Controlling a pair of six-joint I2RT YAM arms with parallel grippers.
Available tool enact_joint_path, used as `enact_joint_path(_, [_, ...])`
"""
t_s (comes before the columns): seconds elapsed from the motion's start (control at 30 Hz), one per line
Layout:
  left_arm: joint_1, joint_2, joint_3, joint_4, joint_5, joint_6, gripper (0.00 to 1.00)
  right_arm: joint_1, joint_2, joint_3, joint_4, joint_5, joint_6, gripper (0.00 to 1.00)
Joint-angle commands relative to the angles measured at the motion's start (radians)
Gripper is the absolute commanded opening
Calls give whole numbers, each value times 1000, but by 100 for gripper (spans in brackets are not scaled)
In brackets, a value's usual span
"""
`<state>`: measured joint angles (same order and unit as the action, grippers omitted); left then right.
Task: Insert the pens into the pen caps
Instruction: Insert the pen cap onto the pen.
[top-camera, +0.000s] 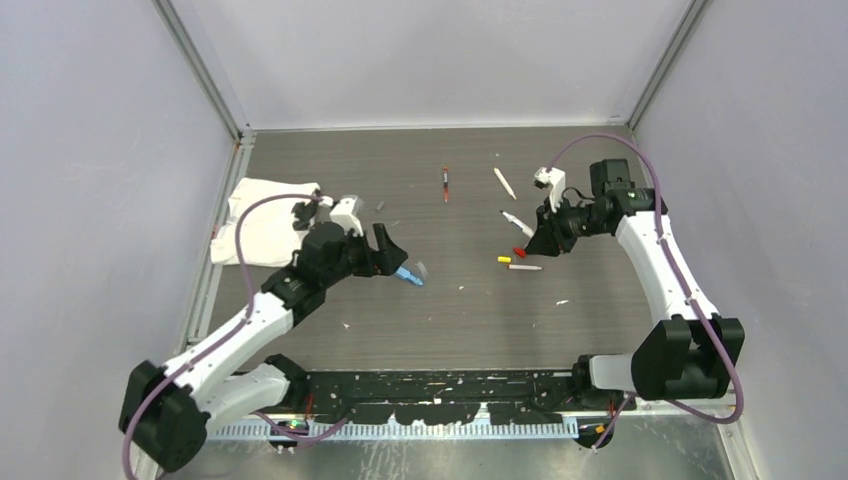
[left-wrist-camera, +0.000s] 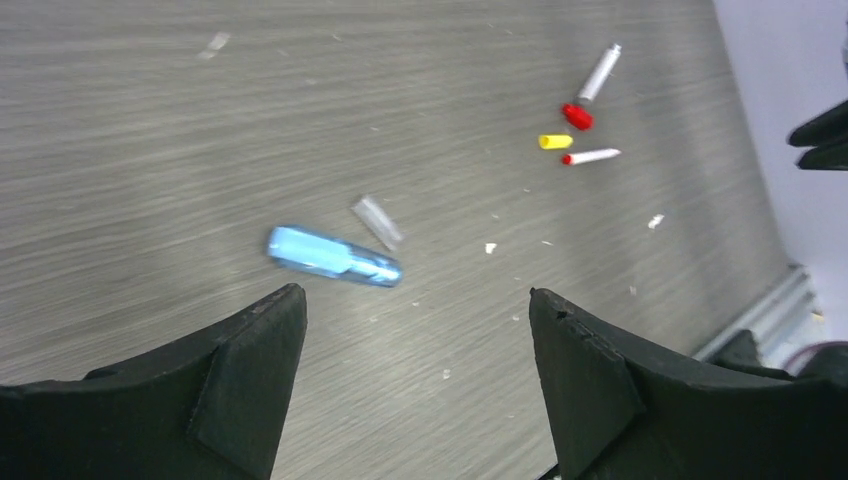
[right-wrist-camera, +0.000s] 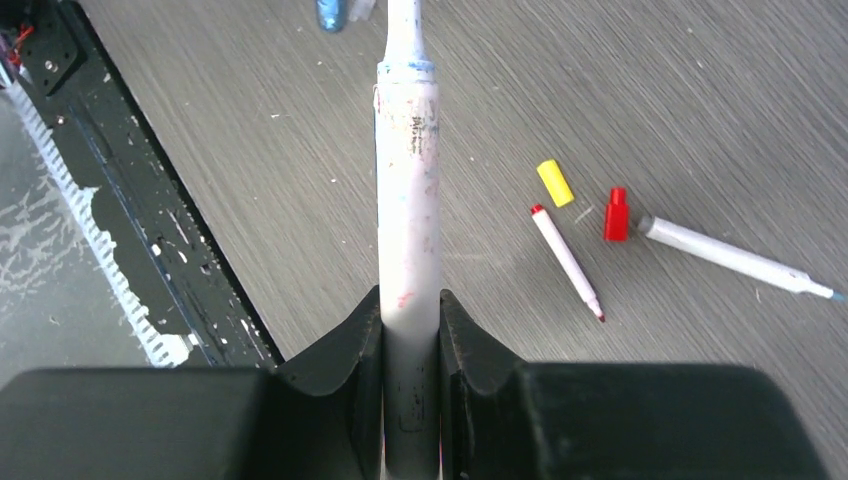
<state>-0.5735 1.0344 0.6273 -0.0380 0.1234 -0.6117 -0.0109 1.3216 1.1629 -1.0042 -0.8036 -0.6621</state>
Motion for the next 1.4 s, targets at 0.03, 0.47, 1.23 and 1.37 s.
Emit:
enact_joint_path(0.03, [5,-187,4,-275,-233,147,84,79,-66,-17,61,-13,18,1])
enact_joint_path(0.47, [92,-167,-50,-378,-455,100,76,274,-20,41,63,-56,-2,1])
enact_joint_path(1.23, [305,-89,-158,-455,-562,-206,61,297,-18,-22,62,-13,-13,1])
enact_joint_path(1.37, [321,-65,-167,-433,-524,-217,53,297,-14,-22,62,-8,-16,1])
